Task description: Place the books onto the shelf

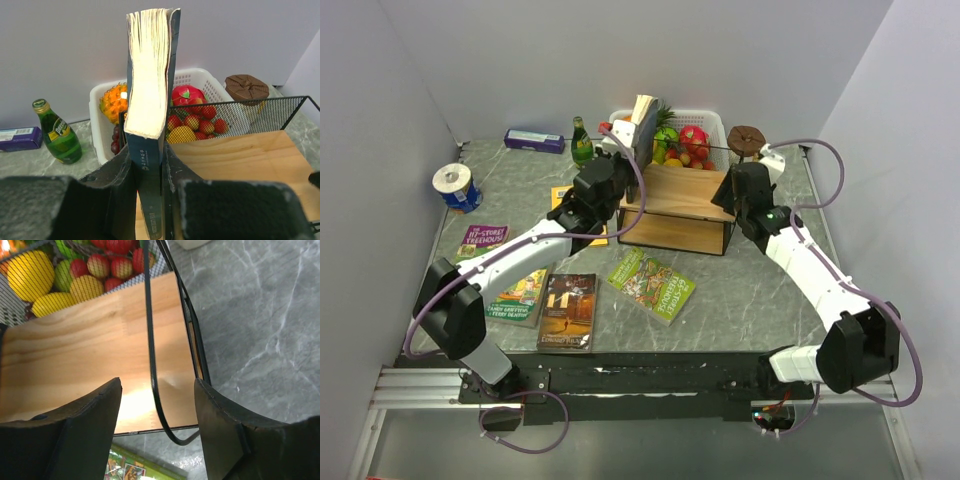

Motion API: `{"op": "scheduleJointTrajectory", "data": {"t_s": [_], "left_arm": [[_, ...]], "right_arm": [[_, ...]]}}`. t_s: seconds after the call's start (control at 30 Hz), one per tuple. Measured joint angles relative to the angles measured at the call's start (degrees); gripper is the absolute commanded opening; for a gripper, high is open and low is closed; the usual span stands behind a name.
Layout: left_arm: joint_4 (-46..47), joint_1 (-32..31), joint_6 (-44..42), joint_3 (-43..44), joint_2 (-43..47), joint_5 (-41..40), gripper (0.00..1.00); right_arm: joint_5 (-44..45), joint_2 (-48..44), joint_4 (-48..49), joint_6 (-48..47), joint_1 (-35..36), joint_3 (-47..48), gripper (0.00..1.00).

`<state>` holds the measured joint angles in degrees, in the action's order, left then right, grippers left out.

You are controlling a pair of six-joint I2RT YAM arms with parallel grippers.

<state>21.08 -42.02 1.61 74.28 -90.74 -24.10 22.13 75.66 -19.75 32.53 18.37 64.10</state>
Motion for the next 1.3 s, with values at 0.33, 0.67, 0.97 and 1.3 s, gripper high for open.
{"op": "scheduleJointTrajectory", "data": {"t_s": [0.33,0.67,0.97,1.3], "left_arm": [[-1.66,2.75,5.29,0.07,0.81,0.11,0.2],[-6.32,3.06,6.69,5.4,0.7,-1.99,0.57],[-6.43,2.75,6.4,5.55,0.7,-2.69,0.58],[-6.4,1.11,4.81,5.57,0.7,-2.93,0.67]], "right_arm": [[-0.9,-0.63,0.7,0.66,0.0,-2.73,0.7],[-1.14,-0.66,0.66,0.85,0.0,-2.71,0.82],[-1.49,-1.64,0.42,0.9,0.0,-2.38,0.85],[-1.64,-3.37,-1.64,0.92,0.0,-1.01,0.93]]}}
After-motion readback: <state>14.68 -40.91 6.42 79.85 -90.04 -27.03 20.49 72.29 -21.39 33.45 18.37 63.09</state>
